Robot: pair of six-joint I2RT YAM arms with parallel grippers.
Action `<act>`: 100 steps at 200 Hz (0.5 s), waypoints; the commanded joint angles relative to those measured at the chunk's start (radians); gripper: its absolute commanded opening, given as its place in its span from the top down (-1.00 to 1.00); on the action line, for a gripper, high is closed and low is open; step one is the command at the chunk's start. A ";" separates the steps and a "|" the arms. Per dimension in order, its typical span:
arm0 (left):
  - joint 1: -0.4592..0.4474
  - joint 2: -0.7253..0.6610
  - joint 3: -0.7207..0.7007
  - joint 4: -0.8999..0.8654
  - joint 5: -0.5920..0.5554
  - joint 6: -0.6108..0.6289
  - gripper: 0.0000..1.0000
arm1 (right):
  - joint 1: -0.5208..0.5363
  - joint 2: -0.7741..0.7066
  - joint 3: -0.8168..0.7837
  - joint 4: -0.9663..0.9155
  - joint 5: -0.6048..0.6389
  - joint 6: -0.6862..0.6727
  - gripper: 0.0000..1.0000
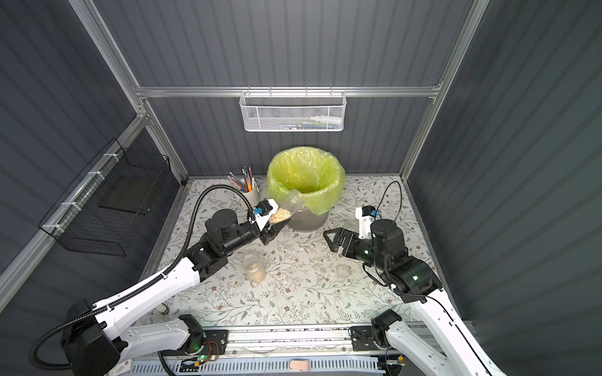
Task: Empty expired oatmeal from jars
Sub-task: Pour the expired oatmeal into the trash bin.
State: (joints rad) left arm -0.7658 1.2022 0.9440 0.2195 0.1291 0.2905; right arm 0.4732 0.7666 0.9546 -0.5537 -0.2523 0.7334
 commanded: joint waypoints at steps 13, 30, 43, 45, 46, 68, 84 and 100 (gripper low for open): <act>0.020 0.062 0.123 -0.071 0.040 0.072 0.96 | -0.001 0.031 0.016 0.233 -0.065 0.071 -0.98; 0.052 0.083 0.169 -0.099 0.092 0.075 0.95 | 0.000 0.074 0.045 0.287 -0.065 0.093 -0.98; 0.076 0.096 0.196 -0.105 0.119 0.077 0.95 | 0.000 0.115 0.054 0.362 -0.074 0.121 -0.98; 0.079 0.099 0.201 -0.107 0.123 0.078 0.94 | 0.001 0.123 0.056 0.373 -0.074 0.125 -0.98; 0.081 0.100 0.204 -0.109 0.125 0.079 0.94 | 0.001 0.126 0.058 0.376 -0.093 0.126 -0.98; 0.108 0.130 0.252 -0.146 0.151 0.101 0.95 | 0.004 0.214 0.111 0.427 -0.114 0.155 -0.97; 0.121 0.142 0.273 -0.142 0.166 0.104 0.95 | 0.005 0.278 0.154 0.461 -0.117 0.160 -0.94; 0.129 0.160 0.301 -0.157 0.180 0.107 0.95 | 0.014 0.327 0.185 0.499 -0.096 0.156 -0.92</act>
State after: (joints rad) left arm -0.6468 1.3422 1.1866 0.0883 0.2546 0.3691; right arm 0.4751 1.0447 1.0878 -0.1654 -0.3447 0.8703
